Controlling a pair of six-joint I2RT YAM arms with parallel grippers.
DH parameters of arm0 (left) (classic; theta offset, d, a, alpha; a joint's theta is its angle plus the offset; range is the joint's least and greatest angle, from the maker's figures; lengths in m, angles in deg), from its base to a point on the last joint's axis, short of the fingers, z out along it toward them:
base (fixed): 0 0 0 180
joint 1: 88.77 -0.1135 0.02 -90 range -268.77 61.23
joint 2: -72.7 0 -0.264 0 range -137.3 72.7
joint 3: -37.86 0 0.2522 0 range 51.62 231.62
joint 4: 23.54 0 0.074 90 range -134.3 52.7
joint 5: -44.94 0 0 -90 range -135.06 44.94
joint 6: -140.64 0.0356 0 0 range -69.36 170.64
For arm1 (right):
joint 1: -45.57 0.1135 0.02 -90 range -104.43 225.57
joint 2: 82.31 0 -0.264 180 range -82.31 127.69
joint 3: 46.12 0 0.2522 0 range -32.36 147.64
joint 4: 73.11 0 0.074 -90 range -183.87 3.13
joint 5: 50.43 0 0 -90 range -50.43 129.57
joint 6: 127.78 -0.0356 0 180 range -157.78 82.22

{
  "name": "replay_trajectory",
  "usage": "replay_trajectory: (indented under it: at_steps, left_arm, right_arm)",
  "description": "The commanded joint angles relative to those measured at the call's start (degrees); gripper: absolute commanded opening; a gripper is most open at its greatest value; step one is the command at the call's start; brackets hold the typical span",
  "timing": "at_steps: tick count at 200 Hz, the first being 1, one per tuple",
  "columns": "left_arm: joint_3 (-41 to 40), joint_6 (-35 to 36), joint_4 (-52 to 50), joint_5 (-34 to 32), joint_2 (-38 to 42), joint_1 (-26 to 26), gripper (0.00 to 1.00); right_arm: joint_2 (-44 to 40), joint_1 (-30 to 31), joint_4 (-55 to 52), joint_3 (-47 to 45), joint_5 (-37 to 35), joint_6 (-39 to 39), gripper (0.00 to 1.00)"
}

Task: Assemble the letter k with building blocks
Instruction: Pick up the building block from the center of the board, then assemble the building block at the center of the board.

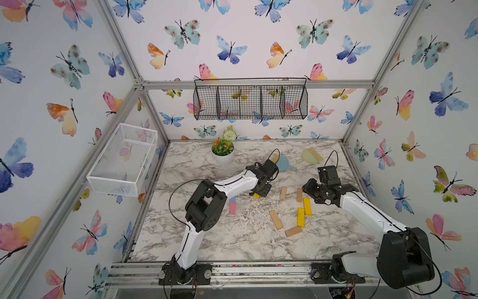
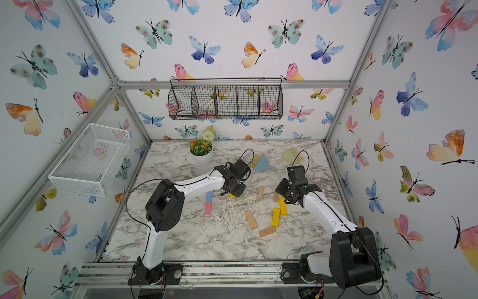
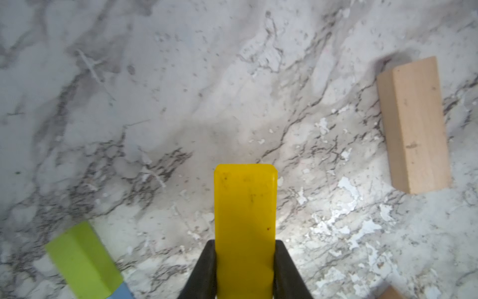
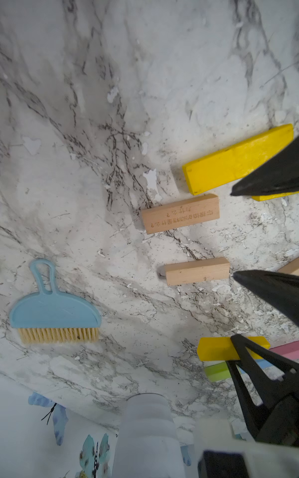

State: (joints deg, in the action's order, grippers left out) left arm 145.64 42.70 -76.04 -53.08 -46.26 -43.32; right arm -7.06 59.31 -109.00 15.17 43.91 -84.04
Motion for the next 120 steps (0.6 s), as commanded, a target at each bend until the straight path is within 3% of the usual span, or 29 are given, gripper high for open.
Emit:
replay_trajectory:
  at_steps: [1, 71, 120]
  left_arm:
    - [-2.64, 4.65, 1.65, 6.59, 4.2, -2.05, 0.27]
    - [-7.66, 10.24, 4.95, 13.72, 8.55, -8.96, 0.32]
    - [-8.17, 13.71, 5.06, 10.75, 8.0, -10.64, 0.32]
  right_arm:
    - [1.04, -0.19, 0.76, -0.85, 0.96, 0.82, 0.49]
    - [0.96, -0.15, 0.93, -0.87, 1.28, 1.17, 0.48]
    - [1.53, -0.19, 1.74, -1.22, 2.14, 0.82, 0.48]
